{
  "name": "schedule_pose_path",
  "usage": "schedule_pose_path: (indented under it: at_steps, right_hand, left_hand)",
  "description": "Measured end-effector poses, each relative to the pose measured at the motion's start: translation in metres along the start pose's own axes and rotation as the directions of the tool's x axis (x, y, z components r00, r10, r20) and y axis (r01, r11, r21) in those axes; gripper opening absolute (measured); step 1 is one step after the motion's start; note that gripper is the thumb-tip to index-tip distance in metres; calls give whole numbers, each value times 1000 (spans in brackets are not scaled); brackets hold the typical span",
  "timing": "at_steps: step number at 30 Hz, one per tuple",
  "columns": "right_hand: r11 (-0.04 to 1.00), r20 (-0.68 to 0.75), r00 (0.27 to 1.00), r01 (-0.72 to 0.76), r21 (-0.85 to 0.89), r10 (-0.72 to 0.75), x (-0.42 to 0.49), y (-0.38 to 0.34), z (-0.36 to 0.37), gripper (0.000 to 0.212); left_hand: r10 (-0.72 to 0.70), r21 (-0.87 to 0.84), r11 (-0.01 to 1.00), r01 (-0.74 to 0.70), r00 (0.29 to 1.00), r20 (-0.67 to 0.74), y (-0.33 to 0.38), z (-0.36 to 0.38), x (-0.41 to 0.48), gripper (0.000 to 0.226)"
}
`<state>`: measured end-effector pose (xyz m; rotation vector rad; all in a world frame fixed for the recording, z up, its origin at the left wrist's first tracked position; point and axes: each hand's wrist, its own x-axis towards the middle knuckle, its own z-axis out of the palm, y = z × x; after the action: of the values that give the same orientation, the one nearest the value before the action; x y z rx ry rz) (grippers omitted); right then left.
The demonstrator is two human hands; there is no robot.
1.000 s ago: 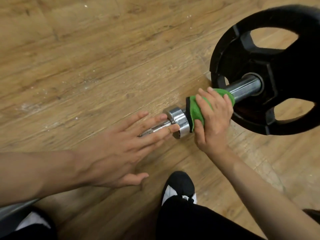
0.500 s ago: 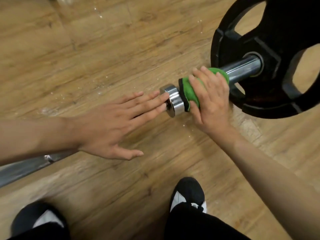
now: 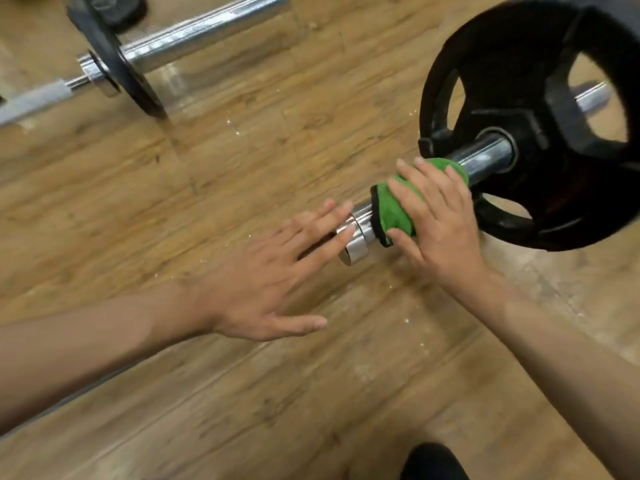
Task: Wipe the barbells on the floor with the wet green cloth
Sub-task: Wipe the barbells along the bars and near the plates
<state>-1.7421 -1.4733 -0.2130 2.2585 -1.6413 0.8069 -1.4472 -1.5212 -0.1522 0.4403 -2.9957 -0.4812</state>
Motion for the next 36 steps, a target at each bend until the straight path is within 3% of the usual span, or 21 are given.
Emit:
schedule_pose_path:
  at_steps: [4, 8, 10, 12, 14, 15, 17, 19, 22, 24, 26, 28, 30, 33, 36]
  right_hand:
    - [945, -75, 944, -314, 92, 321, 19, 42, 3, 56]
    - [831, -167, 815, -529, 174, 554, 52, -3, 24, 50]
    - [886, -133, 878, -440, 146, 459, 51, -38, 37, 51]
    - [969, -46, 975, -209, 132, 216, 41, -50, 43, 50]
    - [998, -5, 1000, -6, 67, 7, 38, -21, 41, 50]
    - [999, -6, 1000, 13, 33, -13, 39, -2, 41, 52]
    - [987, -57, 986, -157, 25, 158, 45, 31, 40, 55]
    - [933, -136, 923, -352, 78, 359, 58, 47, 38, 55]
    - [849, -178, 831, -507, 146, 527, 80, 16, 47, 54]
    - [882, -165, 867, -452, 137, 470, 83, -24, 61, 54]
    - [952, -117, 950, -272, 140, 289, 71, -51, 74, 50]
    - [990, -91, 990, -97, 103, 107, 64, -38, 75, 48]
    - [999, -102, 995, -20, 36, 23, 62, -4, 72, 49]
    - [967, -171, 952, -250, 44, 254, 62, 34, 62, 52]
    - [859, -238, 825, -490, 148, 512, 80, 21, 57, 51]
  left_hand:
    - [-38, 62, 997, 39, 999, -15, -16, -6, 4, 100]
    - [-64, 134, 989, 66, 998, -23, -31, -9, 5, 105]
    - [-75, 147, 986, 78, 997, -26, -38, -11, 5, 106]
    - [-87, 151, 985, 89, 996, -25, -46, -14, 3, 106]
    - [-86, 148, 985, 89, 996, -24, -53, -16, 2, 107]
    - [-88, 148, 985, 91, 996, -25, -57, -16, 3, 108]
    - [-89, 137, 987, 90, 996, -10, -64, -19, 5, 112]
    - [-89, 103, 991, 87, 996, 11, -70, -22, 8, 115]
    - [-100, 48, 994, 98, 994, 33, -77, -26, 11, 120]
    - [-110, 16, 994, 110, 993, 43, -81, -28, 10, 121]
    - [-111, -5, 994, 112, 993, 49, -84, -29, 8, 122]
    - [-107, -23, 994, 108, 993, 48, -85, -30, 6, 122]
    - [-107, -28, 994, 108, 993, 48, -85, -30, 5, 122]
    - [-113, -5, 994, 113, 991, 66, -83, -30, 5, 122]
    - [-100, 11, 995, 99, 993, 60, -81, -29, 10, 122]
